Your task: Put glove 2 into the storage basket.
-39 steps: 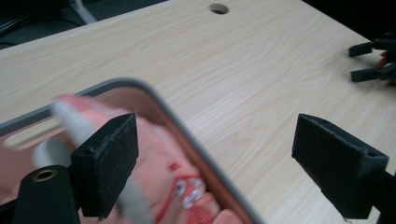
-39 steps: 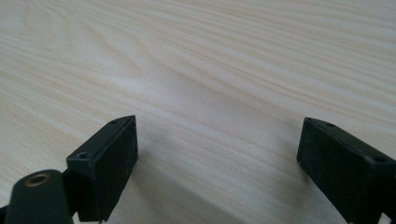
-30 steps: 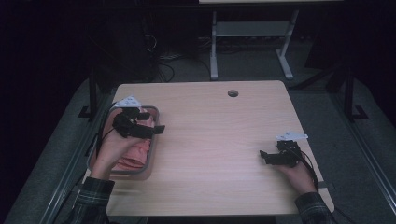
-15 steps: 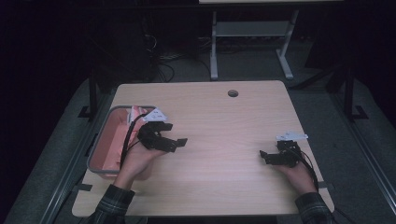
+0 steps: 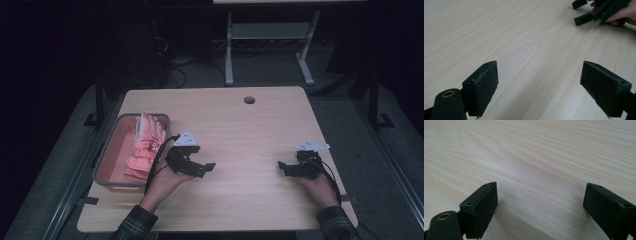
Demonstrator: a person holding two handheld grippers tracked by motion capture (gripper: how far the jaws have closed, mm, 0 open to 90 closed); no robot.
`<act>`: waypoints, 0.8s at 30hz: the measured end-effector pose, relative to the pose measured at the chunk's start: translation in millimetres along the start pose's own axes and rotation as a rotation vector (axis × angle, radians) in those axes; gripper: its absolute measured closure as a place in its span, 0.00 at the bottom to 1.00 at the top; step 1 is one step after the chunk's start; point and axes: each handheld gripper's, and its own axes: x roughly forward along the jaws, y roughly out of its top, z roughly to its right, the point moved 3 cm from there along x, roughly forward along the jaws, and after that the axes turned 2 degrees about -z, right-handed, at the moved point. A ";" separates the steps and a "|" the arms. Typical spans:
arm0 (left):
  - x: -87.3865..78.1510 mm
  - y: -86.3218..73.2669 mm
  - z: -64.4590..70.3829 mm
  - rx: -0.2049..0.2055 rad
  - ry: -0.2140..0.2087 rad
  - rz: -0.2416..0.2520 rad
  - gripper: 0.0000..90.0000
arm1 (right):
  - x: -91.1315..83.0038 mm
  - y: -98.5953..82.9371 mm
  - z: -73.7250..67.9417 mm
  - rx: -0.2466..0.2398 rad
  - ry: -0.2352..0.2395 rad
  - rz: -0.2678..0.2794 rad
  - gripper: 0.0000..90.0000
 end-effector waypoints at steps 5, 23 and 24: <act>14.8 -8.0 7.5 0.021 -0.010 -0.012 0.16 | 0.0 0.1 -0.1 0.003 0.000 0.001 0.13; 58.1 -36.3 12.9 0.070 0.011 -0.125 0.15 | 0.1 0.1 -0.1 0.001 0.001 0.002 0.13; 60.2 -38.1 13.0 0.076 0.011 -0.136 0.15 | 0.1 0.1 -0.2 0.002 0.001 0.002 0.13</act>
